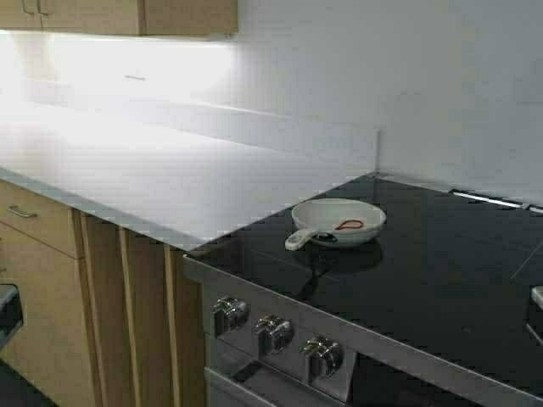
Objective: Wash the pan
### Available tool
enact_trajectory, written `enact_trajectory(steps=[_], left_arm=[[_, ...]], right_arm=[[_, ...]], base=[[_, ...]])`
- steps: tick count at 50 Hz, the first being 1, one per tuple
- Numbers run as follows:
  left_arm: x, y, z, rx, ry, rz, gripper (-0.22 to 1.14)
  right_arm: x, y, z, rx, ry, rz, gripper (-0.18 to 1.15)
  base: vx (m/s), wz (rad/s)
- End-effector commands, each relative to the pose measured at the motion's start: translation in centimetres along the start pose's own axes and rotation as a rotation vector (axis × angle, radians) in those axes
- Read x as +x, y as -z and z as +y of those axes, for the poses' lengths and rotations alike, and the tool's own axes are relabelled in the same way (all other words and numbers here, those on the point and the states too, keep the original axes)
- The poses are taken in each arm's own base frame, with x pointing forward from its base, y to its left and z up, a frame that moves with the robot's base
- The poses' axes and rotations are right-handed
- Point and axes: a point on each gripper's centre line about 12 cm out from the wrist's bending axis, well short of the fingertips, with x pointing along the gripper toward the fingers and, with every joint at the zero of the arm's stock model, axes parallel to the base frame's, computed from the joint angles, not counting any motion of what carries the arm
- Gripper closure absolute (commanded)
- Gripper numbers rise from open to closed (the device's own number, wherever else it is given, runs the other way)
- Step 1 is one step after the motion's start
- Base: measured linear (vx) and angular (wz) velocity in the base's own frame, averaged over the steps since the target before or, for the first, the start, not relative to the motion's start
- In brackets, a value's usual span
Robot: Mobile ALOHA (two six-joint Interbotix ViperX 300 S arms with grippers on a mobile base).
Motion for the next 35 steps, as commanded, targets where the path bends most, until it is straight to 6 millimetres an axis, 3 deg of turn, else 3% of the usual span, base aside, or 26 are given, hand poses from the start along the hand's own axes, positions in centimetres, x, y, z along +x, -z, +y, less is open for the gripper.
enact_trajectory(steps=[1, 4, 13, 16, 28, 35], left_arm=[[0.1, 0.5, 0.1, 0.009, -0.002, 0.022, 0.92], [0.3, 0.4, -0.3, -0.002, 0.016, 0.022, 0.70], [1.8, 1.3, -1.4, -0.051, 0.064, 0.092, 0.01], [2.5, 2.0, -1.7, -0.087, 0.072, 0.135, -0.14], [5.6, 5.9, -5.3, -0.249, 0.176, 0.290, -0.09], [7.0, 9.3, -7.7, -0.305, 0.233, 0.349, -0.09]], right_arm=[[0.2, 0.3, 0.2, -0.004, -0.012, 0.011, 0.93], [0.1, 0.4, 0.2, -0.007, -0.013, 0.011, 0.88], [0.1, 0.5, 0.2, -0.007, -0.013, 0.014, 0.91], [0.1, 0.5, 0.2, -0.006, -0.013, 0.014, 0.91], [0.0, 0.7, 0.2, -0.002, -0.013, 0.018, 0.91], [0.0, 0.7, 0.2, -0.002, -0.013, 0.020, 0.91]], base=[[0.00, 0.00], [0.00, -0.01], [0.01, -0.01], [0.00, 0.00], [0.00, 0.00], [0.00, 0.00]])
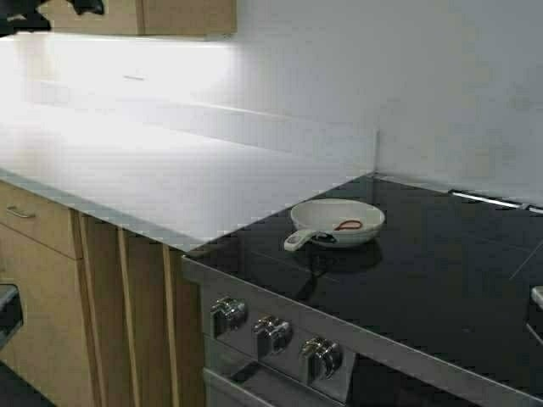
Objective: Wash the pan
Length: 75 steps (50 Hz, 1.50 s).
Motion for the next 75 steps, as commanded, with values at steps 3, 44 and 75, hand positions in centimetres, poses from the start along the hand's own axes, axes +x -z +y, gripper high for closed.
enact_trajectory(steps=[3, 44, 75], left_arm=[[3.4, 2.6, -1.1, -0.075, 0.061, 0.031, -0.09], [15.1, 15.6, -3.0, -0.444, 0.415, 0.264, -0.09], [22.2, 22.4, -3.6, -0.658, 0.599, 0.367, -0.09]], right_arm=[[0.2, -0.3, 0.0, -0.001, -0.002, -0.008, 0.91], [0.0, 0.3, 0.0, -0.001, -0.002, 0.006, 0.91], [0.2, 0.5, 0.1, -0.026, -0.010, 0.020, 0.91]], base=[[0.00, 0.00], [0.00, 0.00], [0.00, 0.00]])
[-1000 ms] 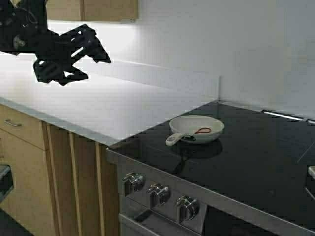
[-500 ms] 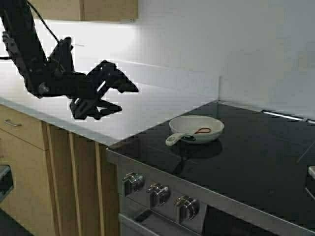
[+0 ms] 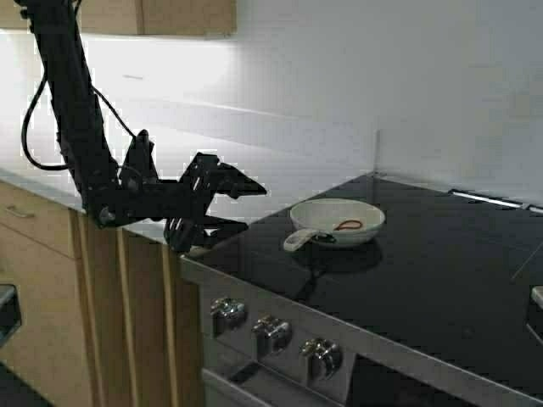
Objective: Wash the pan
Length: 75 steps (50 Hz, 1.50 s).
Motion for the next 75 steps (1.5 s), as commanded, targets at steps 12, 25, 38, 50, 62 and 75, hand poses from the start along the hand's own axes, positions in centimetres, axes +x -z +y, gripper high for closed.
enact_trajectory(steps=[12, 25, 38, 50, 62, 75], left_arm=[[3.6, -0.1, -0.3, 0.018, 0.080, 0.006, -0.09], [6.4, 0.4, 0.3, -0.005, 0.087, 0.012, -0.09], [8.8, 0.9, 0.6, -0.005, 0.083, 0.027, -0.09], [10.2, 1.1, 0.5, -0.044, 0.092, 0.038, -0.09], [11.3, 1.5, -0.2, -0.027, 0.088, 0.058, -0.09], [11.8, 1.8, -0.3, -0.062, 0.084, 0.087, -0.09]], right_arm=[[0.2, -0.5, 0.0, 0.000, -0.002, -0.011, 0.91], [0.3, -0.5, 0.0, 0.000, -0.002, -0.011, 0.91], [0.2, -0.5, 0.0, 0.000, -0.003, -0.009, 0.91], [0.3, -0.5, 0.0, 0.002, -0.002, -0.008, 0.91], [0.3, -0.6, 0.1, 0.002, -0.005, -0.009, 0.91], [0.3, -0.5, 0.4, -0.003, -0.023, 0.009, 0.91]], base=[[0.00, 0.00], [0.00, 0.00], [0.00, 0.00], [0.00, 0.00], [0.00, 0.00], [0.01, -0.01]])
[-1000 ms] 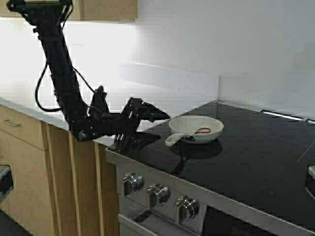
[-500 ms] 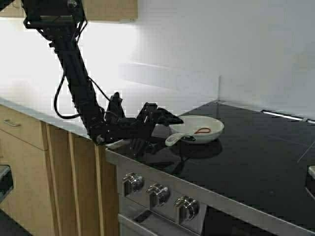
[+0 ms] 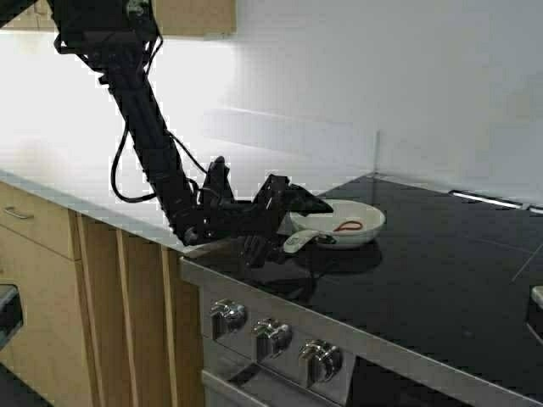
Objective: Wash the pan
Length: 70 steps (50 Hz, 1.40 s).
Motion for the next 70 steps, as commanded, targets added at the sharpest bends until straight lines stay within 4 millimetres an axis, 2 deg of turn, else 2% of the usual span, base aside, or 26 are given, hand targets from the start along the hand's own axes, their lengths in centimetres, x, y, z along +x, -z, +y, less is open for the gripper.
enact_trajectory(steps=[1, 19, 25, 30, 32, 36, 39, 41, 47, 58, 70], left_arm=[[0.8, -1.0, -1.5, -0.005, 0.041, 0.005, -0.09], [1.3, -0.7, -1.3, -0.036, 0.051, 0.033, -0.09], [1.3, -0.7, -1.3, -0.052, 0.055, 0.034, -0.01], [1.3, -0.5, -1.2, -0.090, 0.057, 0.045, 0.26], [1.2, -0.4, -1.0, -0.107, 0.055, 0.046, 0.42], [1.1, -0.2, -0.9, -0.118, 0.059, 0.047, 0.84], [1.1, -0.2, -1.0, -0.120, 0.070, 0.045, 1.04], [1.1, -0.3, -1.3, -0.122, 0.085, 0.043, 1.03], [1.0, -0.6, -1.9, -0.131, 0.117, 0.027, 0.84], [0.2, -1.0, -3.8, -0.132, 0.151, 0.022, 0.90], [-2.5, -1.2, -7.7, -0.091, 0.160, 0.015, 0.89]], right_arm=[[0.3, -0.7, 0.1, -0.005, -0.007, 0.000, 0.91], [0.3, -0.7, 0.1, -0.008, -0.009, 0.001, 0.91], [0.3, -0.8, 0.1, -0.009, -0.009, 0.000, 0.91], [0.3, -0.6, 0.2, -0.007, -0.009, 0.004, 0.91], [0.4, -0.6, 0.1, -0.004, -0.009, 0.006, 0.91], [0.4, -0.7, 0.1, -0.006, -0.008, 0.004, 0.91], [0.4, -0.7, 0.1, -0.006, -0.008, 0.004, 0.91], [0.4, -0.6, 0.2, -0.007, -0.009, 0.006, 0.91], [0.4, -0.5, 0.1, -0.006, -0.008, 0.009, 0.91], [0.6, -0.4, 0.2, -0.006, -0.010, 0.017, 0.91], [0.6, -0.5, 0.1, -0.004, -0.008, 0.015, 0.91]], base=[[0.01, -0.01], [0.01, 0.00], [0.00, 0.00], [0.00, 0.00], [0.00, 0.00], [0.00, 0.00], [0.00, 0.00], [0.00, 0.00], [0.00, 0.00], [0.00, 0.00], [0.00, 0.02]])
